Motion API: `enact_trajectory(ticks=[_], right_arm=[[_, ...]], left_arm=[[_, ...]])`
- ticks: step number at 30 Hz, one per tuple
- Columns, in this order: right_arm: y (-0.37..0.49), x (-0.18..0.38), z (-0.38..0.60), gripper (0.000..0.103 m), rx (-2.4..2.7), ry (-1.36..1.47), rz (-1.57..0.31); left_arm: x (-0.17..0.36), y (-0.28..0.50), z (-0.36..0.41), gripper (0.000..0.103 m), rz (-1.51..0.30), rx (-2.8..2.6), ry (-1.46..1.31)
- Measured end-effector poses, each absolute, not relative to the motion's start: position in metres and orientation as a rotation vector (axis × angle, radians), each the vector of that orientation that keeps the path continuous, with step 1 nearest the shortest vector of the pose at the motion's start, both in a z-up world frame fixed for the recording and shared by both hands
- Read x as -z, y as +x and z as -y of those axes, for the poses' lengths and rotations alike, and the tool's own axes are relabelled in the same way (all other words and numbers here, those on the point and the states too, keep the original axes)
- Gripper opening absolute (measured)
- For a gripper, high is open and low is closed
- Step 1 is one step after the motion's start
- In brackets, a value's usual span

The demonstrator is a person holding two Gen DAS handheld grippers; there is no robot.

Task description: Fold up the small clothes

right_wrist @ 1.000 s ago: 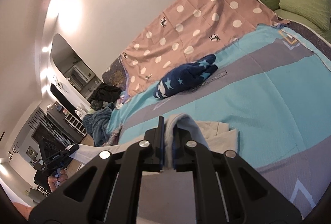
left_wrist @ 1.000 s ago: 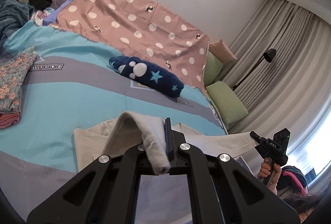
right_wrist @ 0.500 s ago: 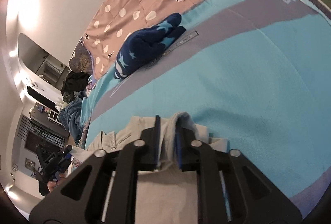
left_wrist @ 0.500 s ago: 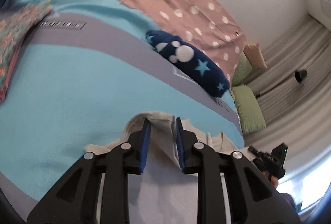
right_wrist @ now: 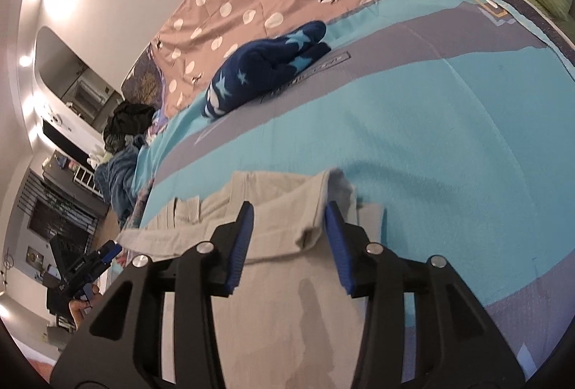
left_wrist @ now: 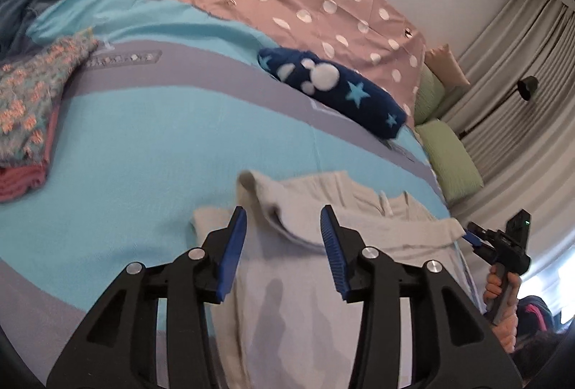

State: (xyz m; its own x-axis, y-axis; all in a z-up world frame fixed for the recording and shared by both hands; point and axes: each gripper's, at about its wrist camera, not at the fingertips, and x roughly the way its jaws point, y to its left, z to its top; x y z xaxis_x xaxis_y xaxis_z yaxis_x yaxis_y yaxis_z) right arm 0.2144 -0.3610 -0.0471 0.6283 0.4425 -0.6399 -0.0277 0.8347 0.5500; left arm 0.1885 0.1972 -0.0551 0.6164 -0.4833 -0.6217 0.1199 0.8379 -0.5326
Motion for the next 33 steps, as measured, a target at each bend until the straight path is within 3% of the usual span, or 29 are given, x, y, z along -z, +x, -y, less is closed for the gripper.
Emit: enact_trajectory(ticks=[2,5,6,7,12,15,16,17,19,22,33], right_arm=[[0.222,0.051,0.361,0.021,-0.266,0.539,-0.874],[0.234,0.059,0.366,0.01,-0.253,0.606,-0.892],[0.237,0.061,0.368,0.009,-0.253,0.629,-0.89],[0.24,0.061,0.371,0.008,-0.257,0.659,-0.885],[0.265,0.052,0.383,0.008,-0.24,0.735,-0.834],[0.276,0.051,0.391,0.023,-0.132,0.73,-0.8],[0.277,0.05,0.392,0.035,-0.083,0.694,-0.789],[0.276,0.05,0.391,0.039,-0.077,0.671,-0.785],[0.274,0.051,0.389,0.042,-0.1,0.639,-0.792],[0.269,0.054,0.383,0.05,-0.132,0.578,-0.816],[0.277,0.072,0.366,0.057,-0.176,0.469,-0.92]], left_arm=[[0.057,0.191,-0.192,0.043,-0.854,0.386,-0.458],[0.06,0.205,-0.183,0.042,-0.872,0.3,-0.393],[0.062,0.212,-0.181,0.029,-0.872,0.279,-0.384],[0.065,0.219,-0.181,0.007,-0.874,0.283,-0.402],[0.067,0.247,-0.195,0.006,-0.862,0.298,-0.583],[0.071,0.265,-0.201,0.006,-0.864,0.31,-0.678],[0.073,0.269,-0.201,0.008,-0.869,0.317,-0.695],[0.074,0.272,-0.201,0.014,-0.88,0.323,-0.709],[0.074,0.271,-0.204,0.06,-0.889,0.275,-0.716],[0.065,0.258,-0.209,0.061,-0.845,0.272,-0.672],[0.09,0.263,-0.204,0.062,-0.955,0.285,-0.539]])
